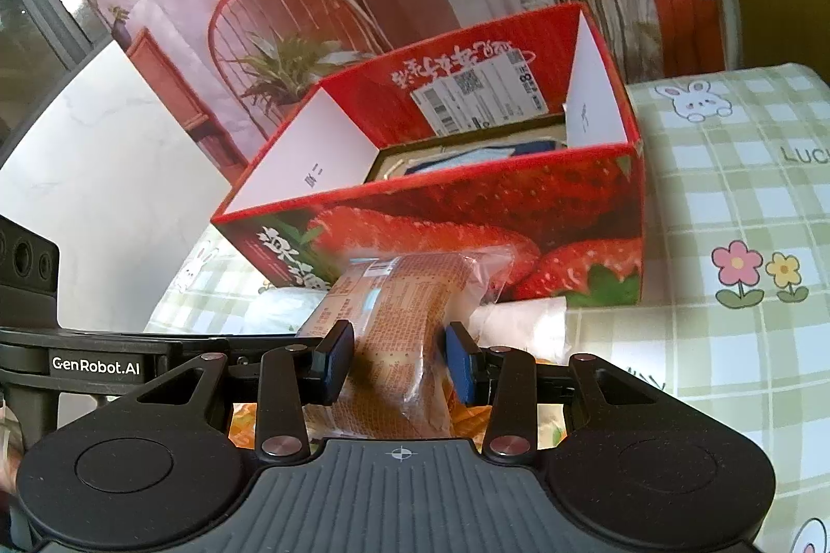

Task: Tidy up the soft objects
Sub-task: 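Grasp the wrapped bread roll with the left tool, then carry the bread roll with the left tool into the red box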

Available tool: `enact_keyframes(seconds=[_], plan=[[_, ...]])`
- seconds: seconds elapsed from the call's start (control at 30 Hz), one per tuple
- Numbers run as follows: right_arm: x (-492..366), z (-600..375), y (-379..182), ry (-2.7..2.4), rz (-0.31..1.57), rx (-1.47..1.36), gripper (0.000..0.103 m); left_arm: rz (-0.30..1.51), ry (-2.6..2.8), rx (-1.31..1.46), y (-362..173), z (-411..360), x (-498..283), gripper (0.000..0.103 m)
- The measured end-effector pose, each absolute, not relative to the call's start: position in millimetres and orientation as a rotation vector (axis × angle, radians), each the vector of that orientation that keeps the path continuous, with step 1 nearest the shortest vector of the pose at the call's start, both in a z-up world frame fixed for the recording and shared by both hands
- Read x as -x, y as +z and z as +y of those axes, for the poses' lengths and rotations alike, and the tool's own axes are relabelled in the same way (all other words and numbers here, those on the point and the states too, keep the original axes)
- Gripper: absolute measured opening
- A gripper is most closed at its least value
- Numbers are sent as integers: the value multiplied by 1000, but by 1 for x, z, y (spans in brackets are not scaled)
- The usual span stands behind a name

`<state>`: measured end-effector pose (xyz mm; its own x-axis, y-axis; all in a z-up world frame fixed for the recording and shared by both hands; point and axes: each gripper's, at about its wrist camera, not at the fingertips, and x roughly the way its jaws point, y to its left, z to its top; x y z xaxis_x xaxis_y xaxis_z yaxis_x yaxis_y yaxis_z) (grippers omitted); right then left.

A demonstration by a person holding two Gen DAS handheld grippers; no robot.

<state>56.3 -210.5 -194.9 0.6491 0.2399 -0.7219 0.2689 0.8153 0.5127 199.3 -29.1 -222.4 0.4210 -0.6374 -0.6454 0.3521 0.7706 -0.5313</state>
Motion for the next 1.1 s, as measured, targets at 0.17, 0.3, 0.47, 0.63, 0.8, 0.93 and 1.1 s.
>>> enact_keyframes(seconds=[0.17,0.3,0.47,0.63,0.8,0.93,1.1], plan=[[-56,-207,-185,-12,851,-616,38,906,-643,325,-213,-27,-194,37],[-57,-206,-178,-2,829,-599,38,892,-643,333,-210,-24,-193,37],[-59,-204,-176,0,827,-594,38,880,-640,335,-207,-22,-192,37],[-60,-204,-168,4,806,-592,38,830,-654,320,-193,-18,-187,37],[-65,-206,-152,12,767,-595,38,745,-650,302,-172,-13,-185,37],[-72,-205,-138,32,732,-582,38,690,-639,294,-156,-9,-186,37],[-88,-207,-128,55,710,-564,37,659,-624,293,-144,-4,-196,37]])
